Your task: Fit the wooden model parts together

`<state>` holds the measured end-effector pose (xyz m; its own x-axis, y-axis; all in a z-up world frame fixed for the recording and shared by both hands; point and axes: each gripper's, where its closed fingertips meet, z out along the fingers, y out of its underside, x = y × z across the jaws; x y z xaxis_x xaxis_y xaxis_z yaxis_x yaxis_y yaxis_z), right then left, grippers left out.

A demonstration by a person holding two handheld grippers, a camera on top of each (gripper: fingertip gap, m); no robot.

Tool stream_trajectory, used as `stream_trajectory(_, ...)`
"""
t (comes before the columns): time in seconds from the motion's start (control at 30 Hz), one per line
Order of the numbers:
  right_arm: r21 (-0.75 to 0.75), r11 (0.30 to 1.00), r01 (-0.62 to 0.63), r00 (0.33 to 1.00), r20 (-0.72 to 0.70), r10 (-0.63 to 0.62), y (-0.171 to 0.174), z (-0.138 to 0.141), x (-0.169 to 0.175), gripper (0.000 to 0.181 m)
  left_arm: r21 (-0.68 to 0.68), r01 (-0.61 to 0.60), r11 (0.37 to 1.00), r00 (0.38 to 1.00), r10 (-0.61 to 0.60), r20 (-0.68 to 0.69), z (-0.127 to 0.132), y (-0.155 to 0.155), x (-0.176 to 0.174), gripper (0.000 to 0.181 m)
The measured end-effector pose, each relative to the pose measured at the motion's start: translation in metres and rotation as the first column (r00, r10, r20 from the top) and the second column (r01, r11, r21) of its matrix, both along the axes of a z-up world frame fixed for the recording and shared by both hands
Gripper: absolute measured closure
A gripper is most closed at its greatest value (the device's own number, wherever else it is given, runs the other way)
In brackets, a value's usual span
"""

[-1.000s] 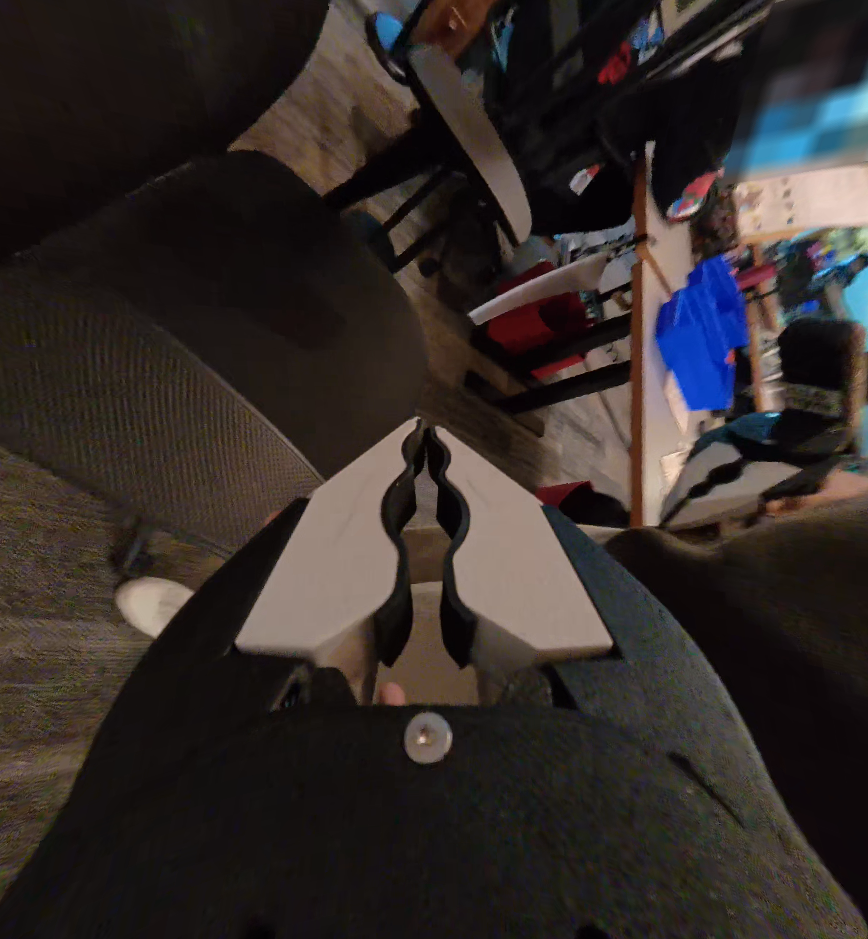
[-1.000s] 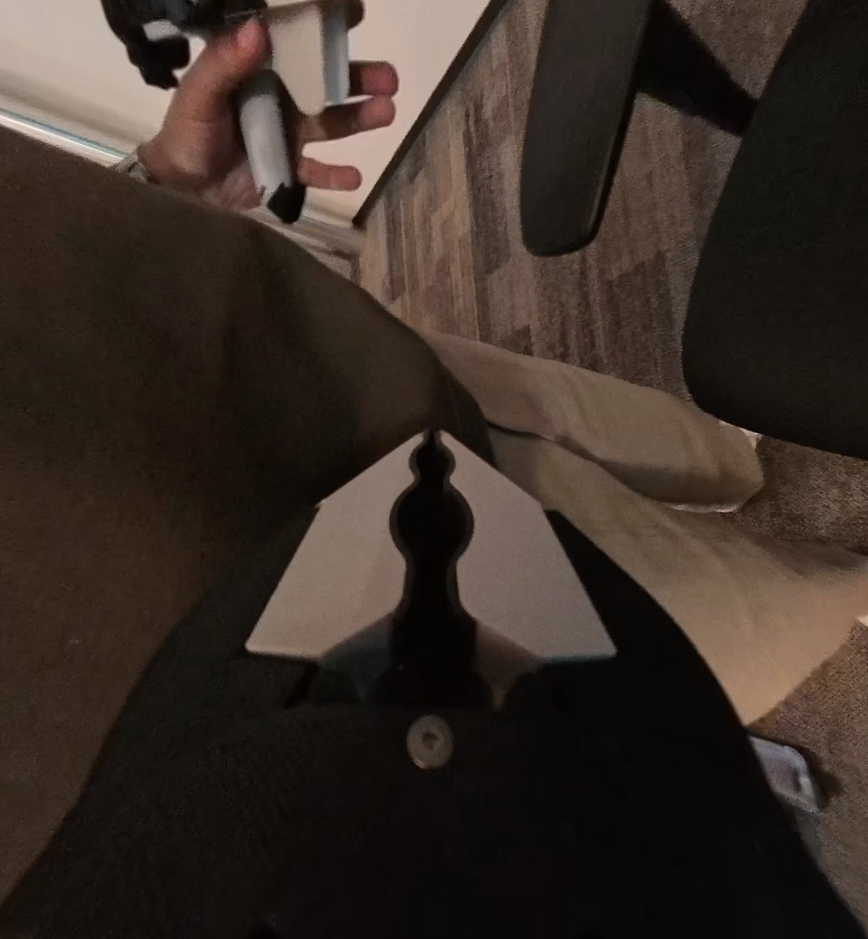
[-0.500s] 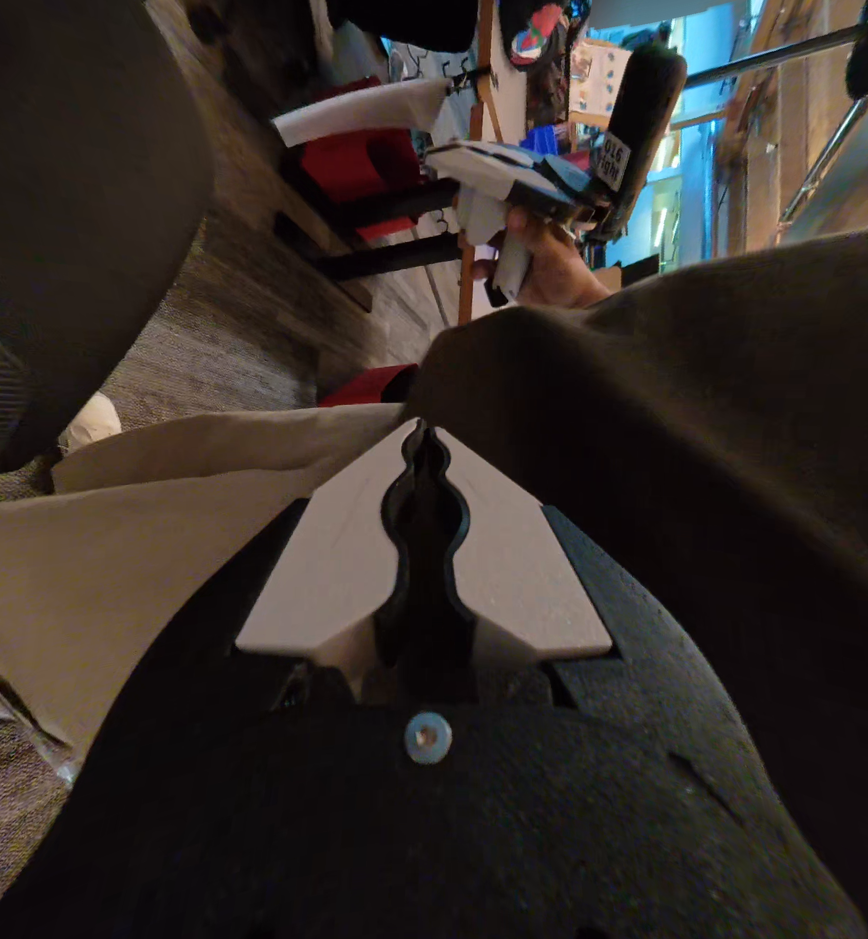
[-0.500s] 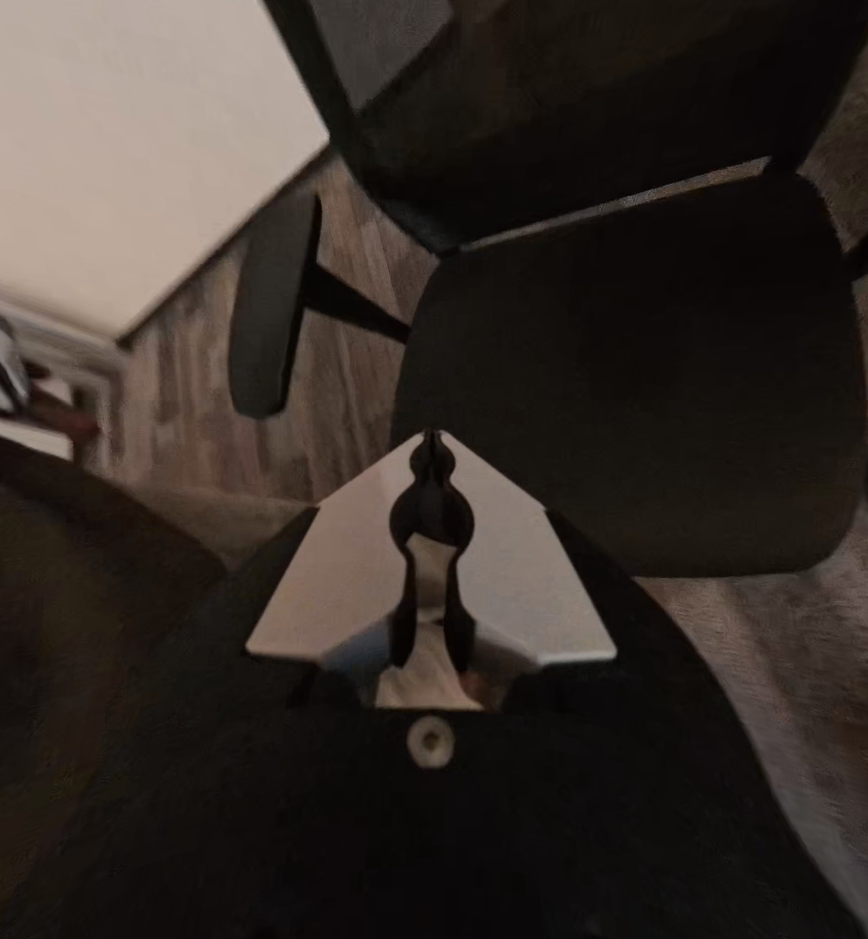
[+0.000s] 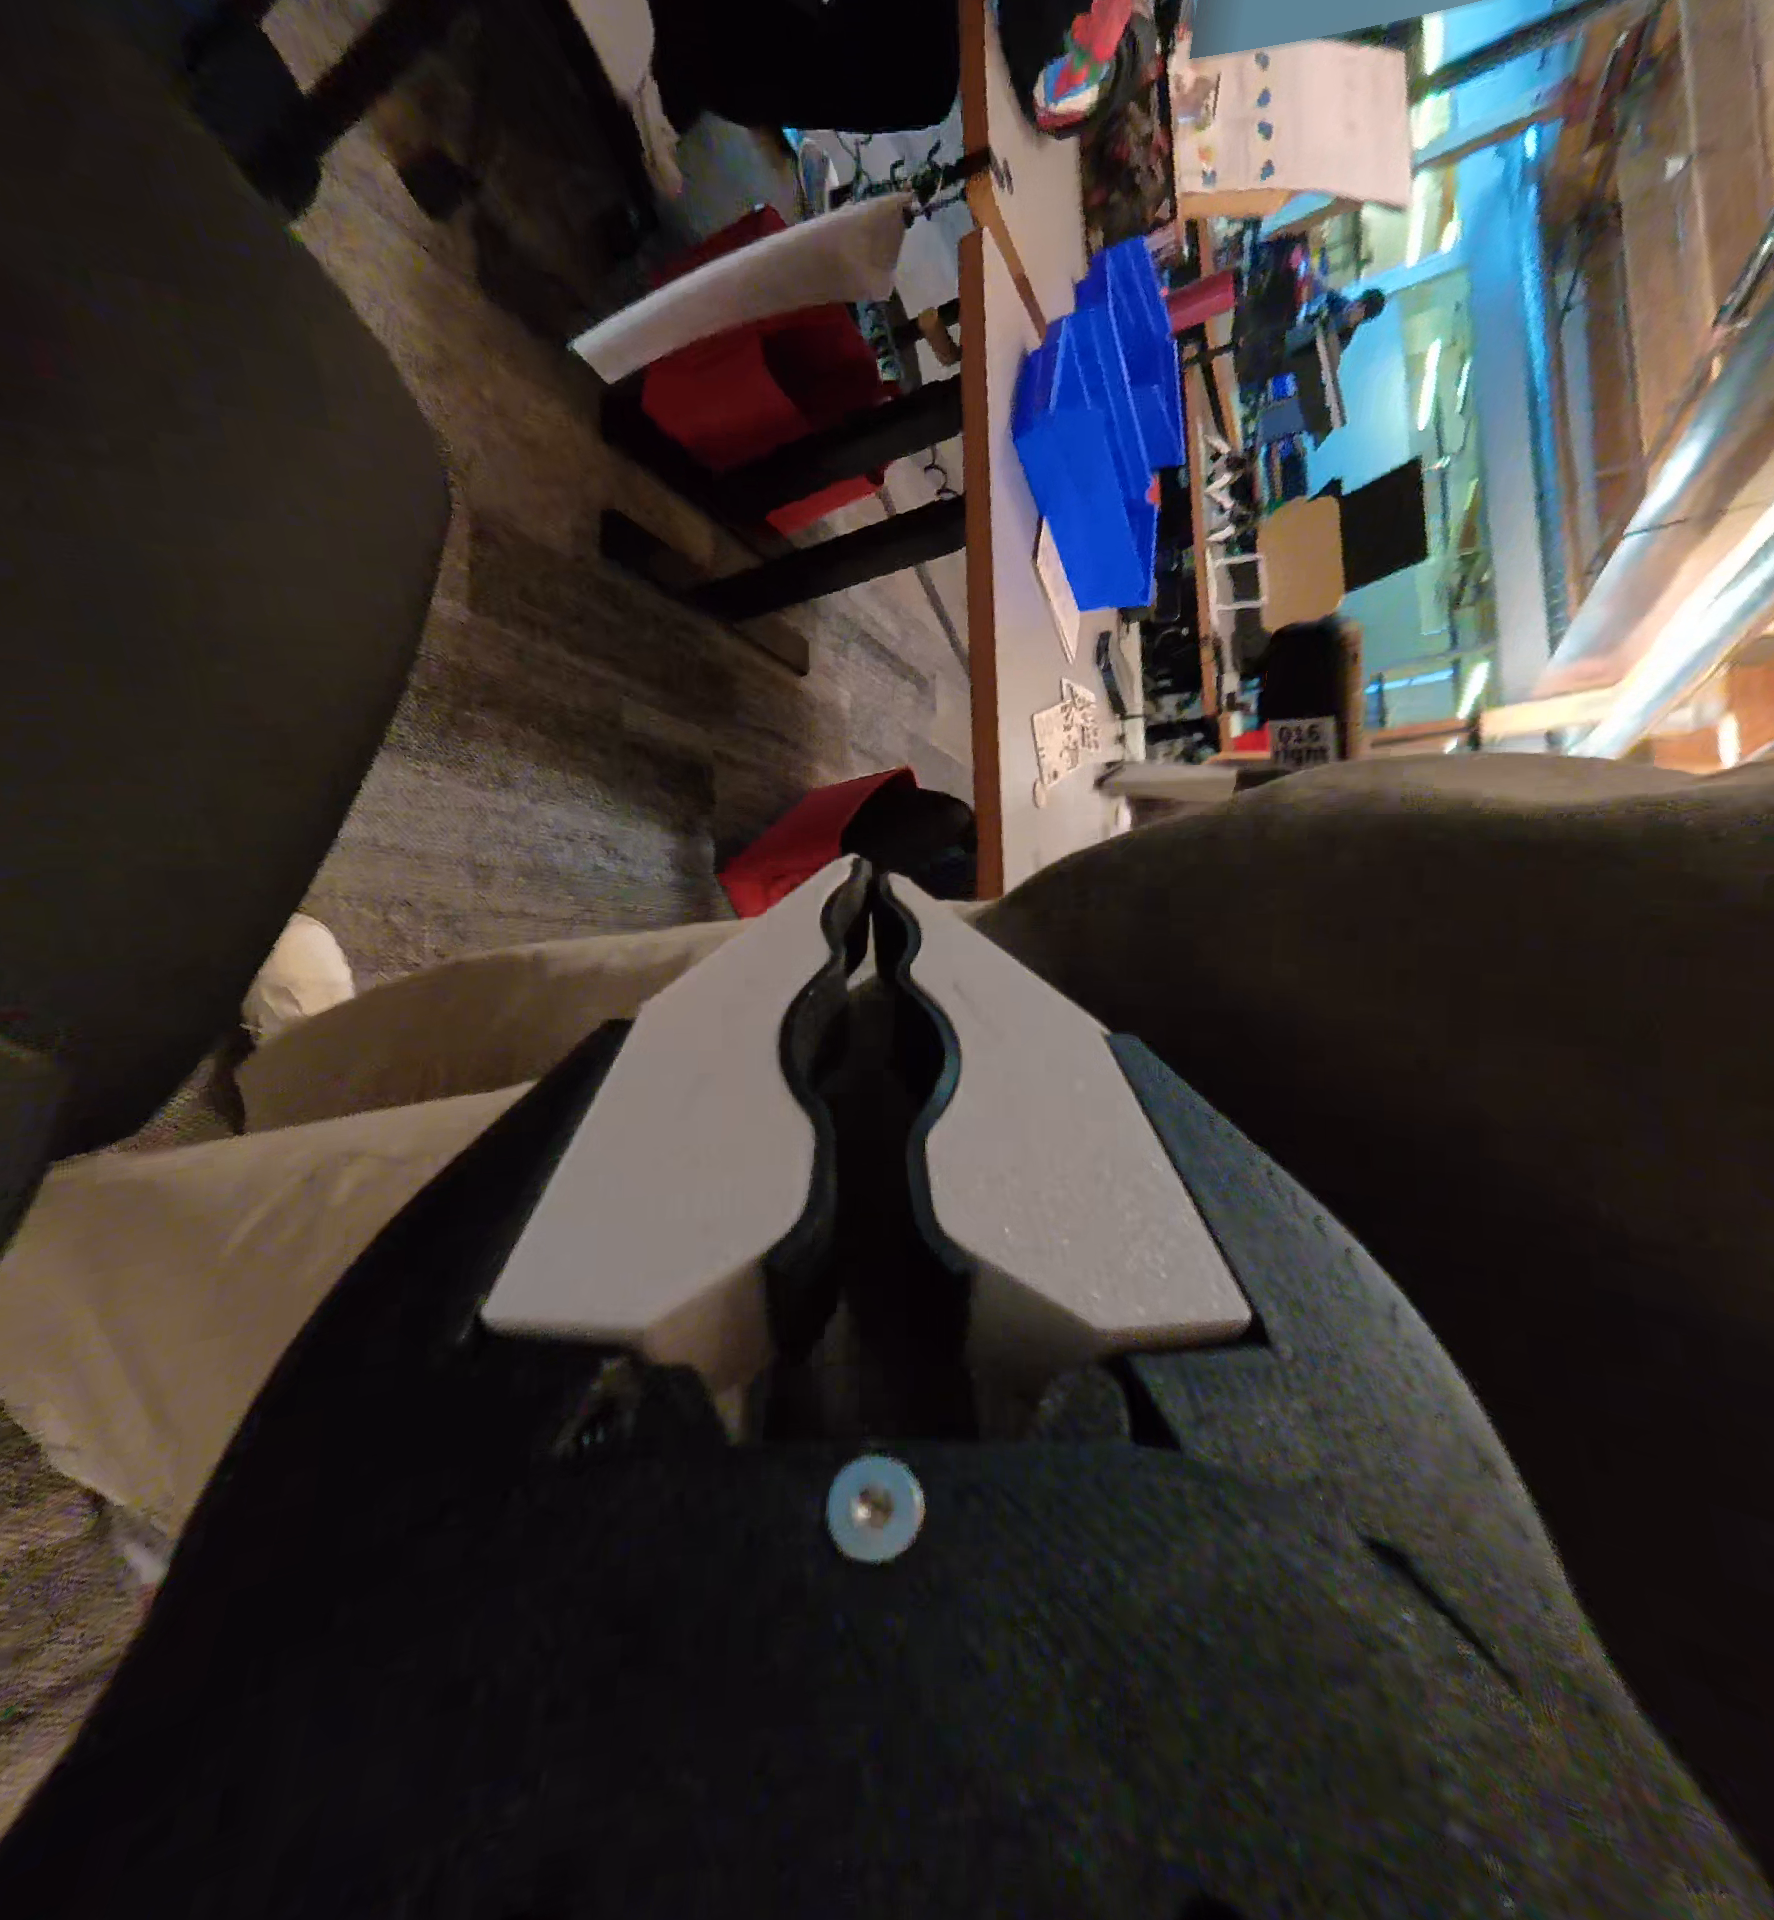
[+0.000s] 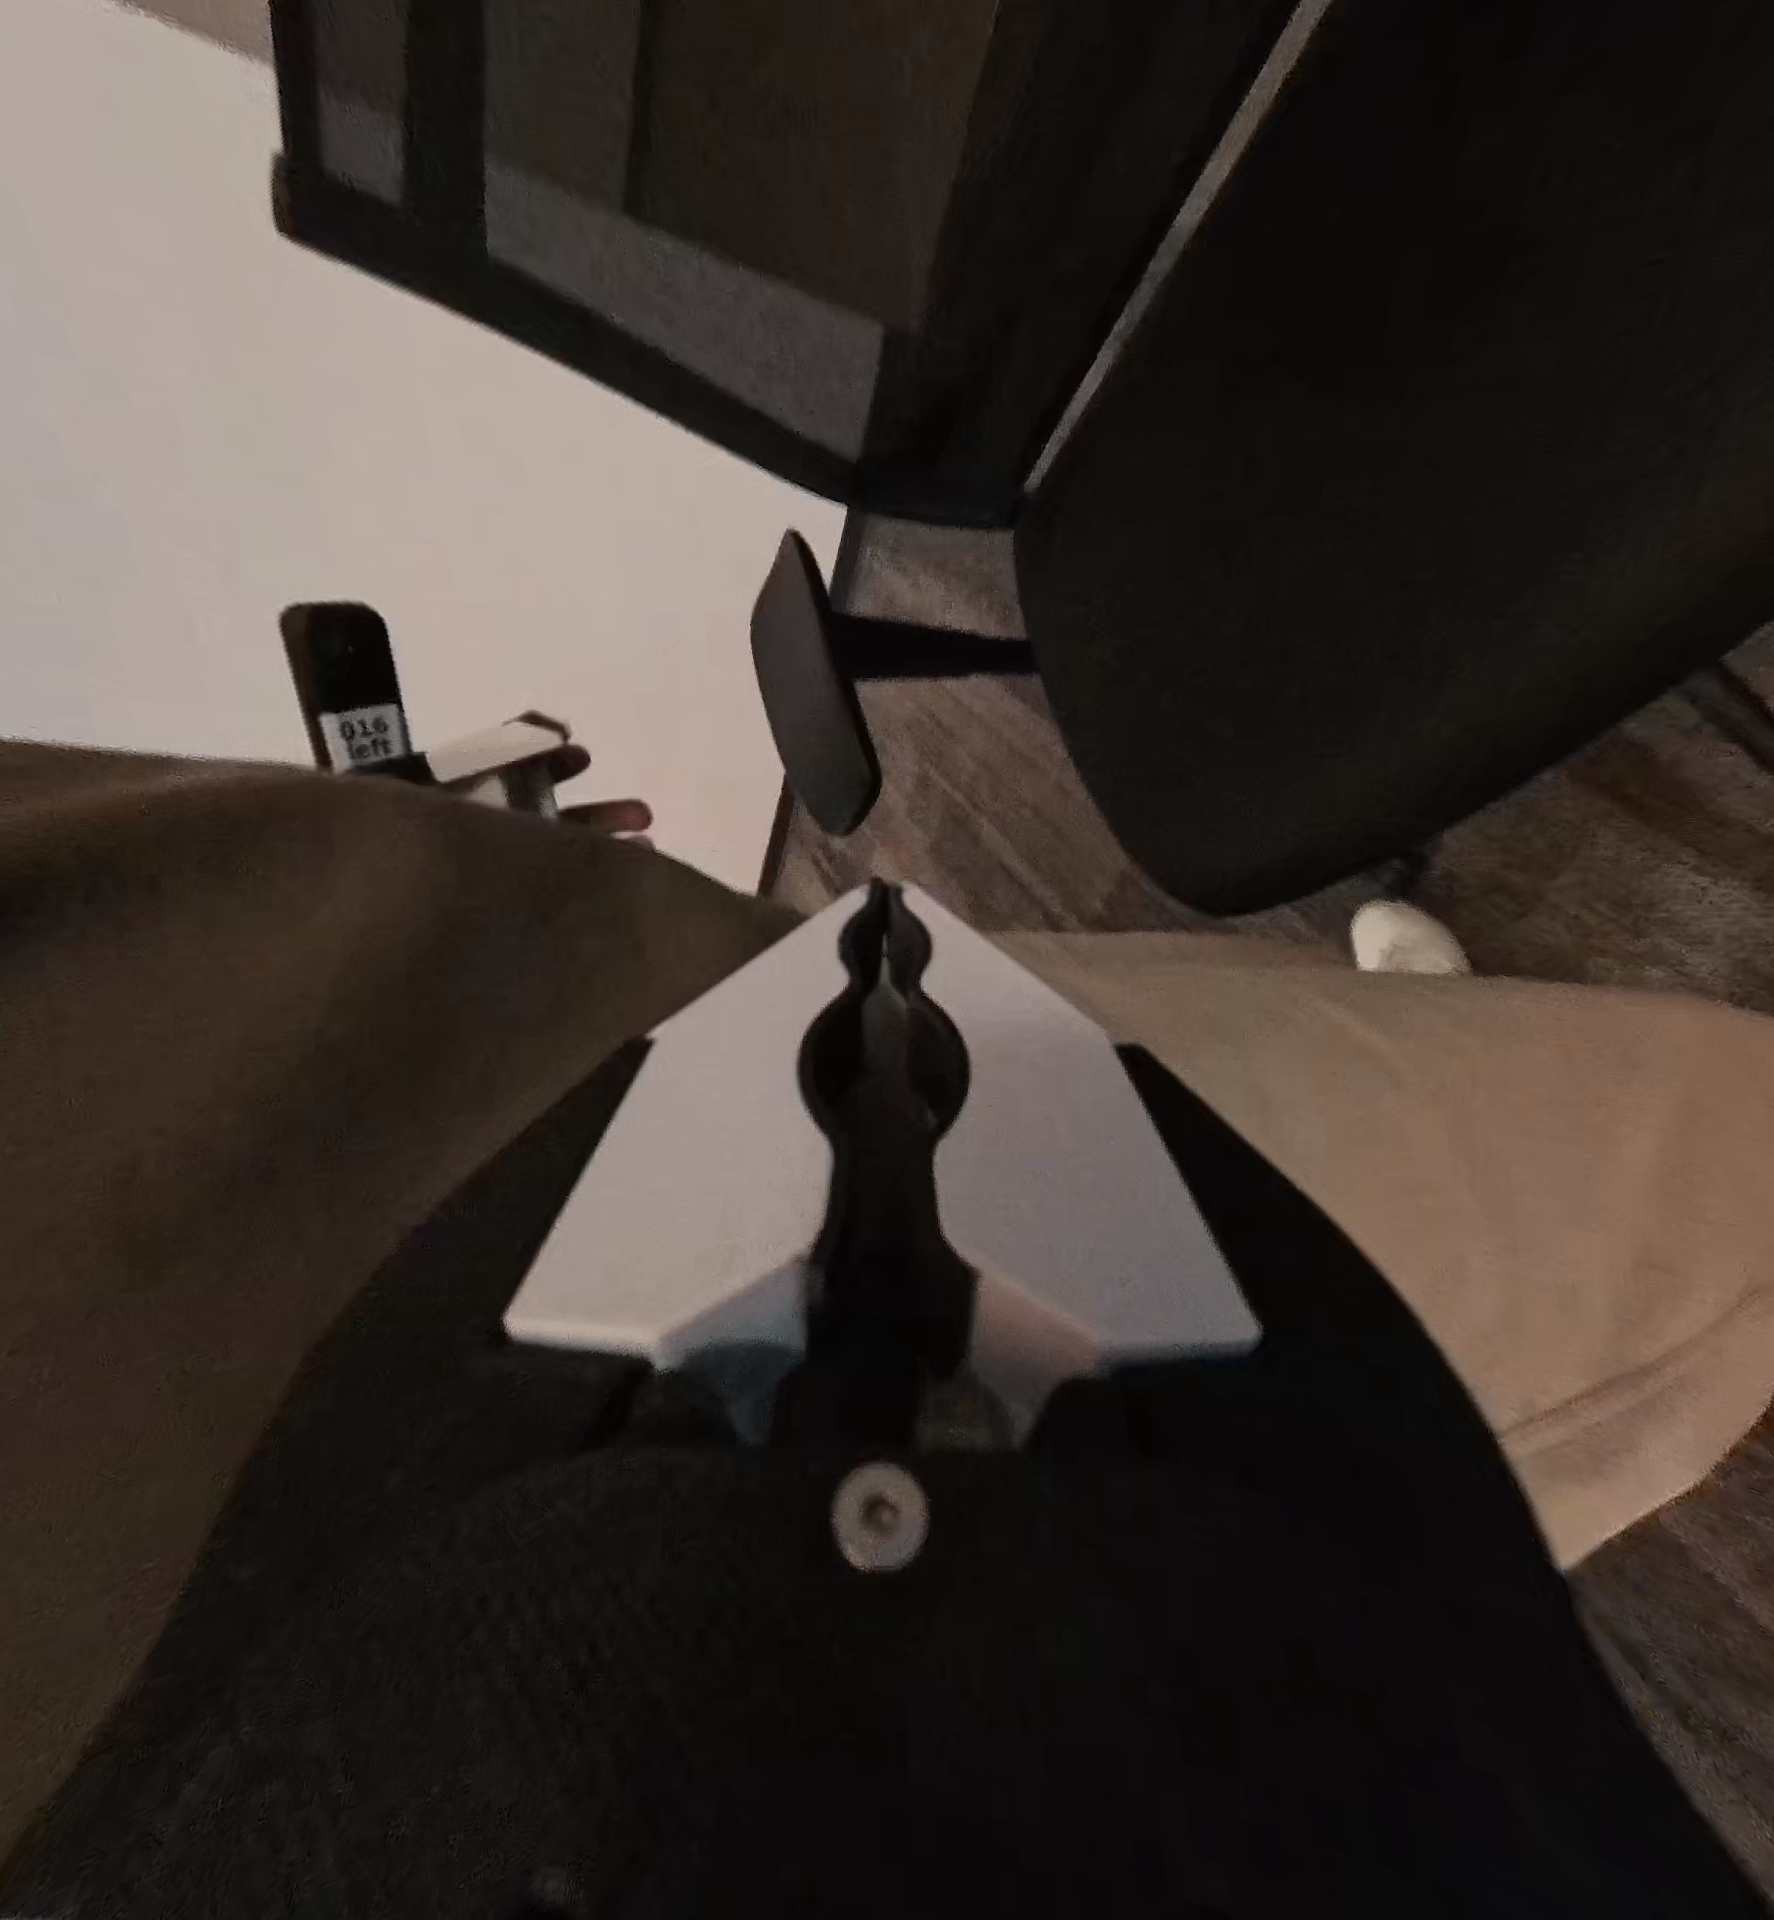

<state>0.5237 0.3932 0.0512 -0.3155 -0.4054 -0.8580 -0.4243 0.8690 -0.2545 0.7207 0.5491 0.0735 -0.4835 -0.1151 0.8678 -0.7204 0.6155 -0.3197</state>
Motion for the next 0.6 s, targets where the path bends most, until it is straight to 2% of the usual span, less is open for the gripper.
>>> stream_trajectory(0.03, -0.031, 0.999, 0.02, 1.0, 0.003, -0.02, -0.009, -0.001, 0.0, 0.181, -0.006, 0.025, 1.0, 0.999, -0.025, 0.021, 0.002, -0.005, 0.0, 0.179)
stream_trajectory(0.1, -0.189, 0.982, -0.021, 0.995, -0.1, 0.002, -0.035, -0.026, -0.017, 0.181, -0.014, 0.08, 0.997, 0.995, -0.079, 0.06, 0.007, -0.015, -0.002, 0.179)
stream_trajectory(0.13, -0.302, 0.953, -0.023, 0.982, -0.188, -0.036, -0.062, -0.045, -0.039, 0.181, -0.021, 0.097, 0.995, 0.992, -0.095, 0.083, 0.011, -0.02, -0.001, 0.179)
stream_trajectory(0.17, -0.359, 0.933, 0.031, 0.96, -0.25, -0.128, -0.093, -0.06, -0.066, 0.181, -0.03, 0.109, 0.994, 0.989, -0.105, 0.102, 0.016, -0.025, 0.0, 0.179)
stream_trajectory(0.2, -0.361, 0.92, 0.153, 0.931, -0.261, -0.257, -0.123, -0.068, -0.094, 0.181, -0.039, 0.119, 0.992, 0.987, -0.113, 0.117, 0.021, -0.029, 0.001, 0.179)
stream_trajectory(0.23, -0.35, 0.894, 0.28, 0.897, -0.235, -0.373, -0.144, -0.067, -0.116, 0.181, -0.046, 0.126, 0.991, 0.984, -0.119, 0.134, 0.026, -0.033, 0.002, 0.179)
stream_trajectory(0.27, -0.355, 0.871, 0.339, 0.878, -0.213, -0.429, -0.154, -0.063, -0.129, 0.181, -0.052, 0.132, 0.99, 0.981, -0.123, 0.153, 0.031, -0.035, 0.003, 0.179)
stream_trajectory(0.3, -0.422, 0.854, 0.303, 0.876, -0.23, -0.424, -0.156, -0.063, -0.138, 0.181, -0.056, 0.135, 0.989, 0.977, -0.123, 0.172, 0.035, -0.036, 0.005, 0.18)
stream_trajectory(0.37, -0.59, 0.798, 0.122, 0.883, -0.303, -0.359, -0.153, -0.064, -0.152, 0.181, -0.061, 0.136, 0.989, 0.973, -0.121, 0.198, 0.04, -0.036, 0.006, 0.18)
stream_trajectory(0.4, -0.603, 0.791, 0.098, 0.889, -0.304, -0.343, -0.149, -0.063, -0.153, 0.181, -0.069, 0.134, 0.989, 0.972, -0.117, 0.206, 0.043, -0.036, 0.005, 0.18)
stream_trajectory(0.5, -0.56, 0.806, 0.191, 0.904, -0.22, -0.367, -0.138, -0.054, -0.145, 0.181, -0.083, 0.136, 0.987, 0.968, -0.114, 0.223, 0.047, -0.034, -0.002, 0.18)
stream_trajectory(0.6, -0.578, 0.783, 0.23, 0.908, -0.163, -0.387, -0.129, -0.047, -0.136, 0.181, -0.08, 0.145, 0.986, 0.953, -0.118, 0.279, 0.045, -0.033, -0.009, 0.18)
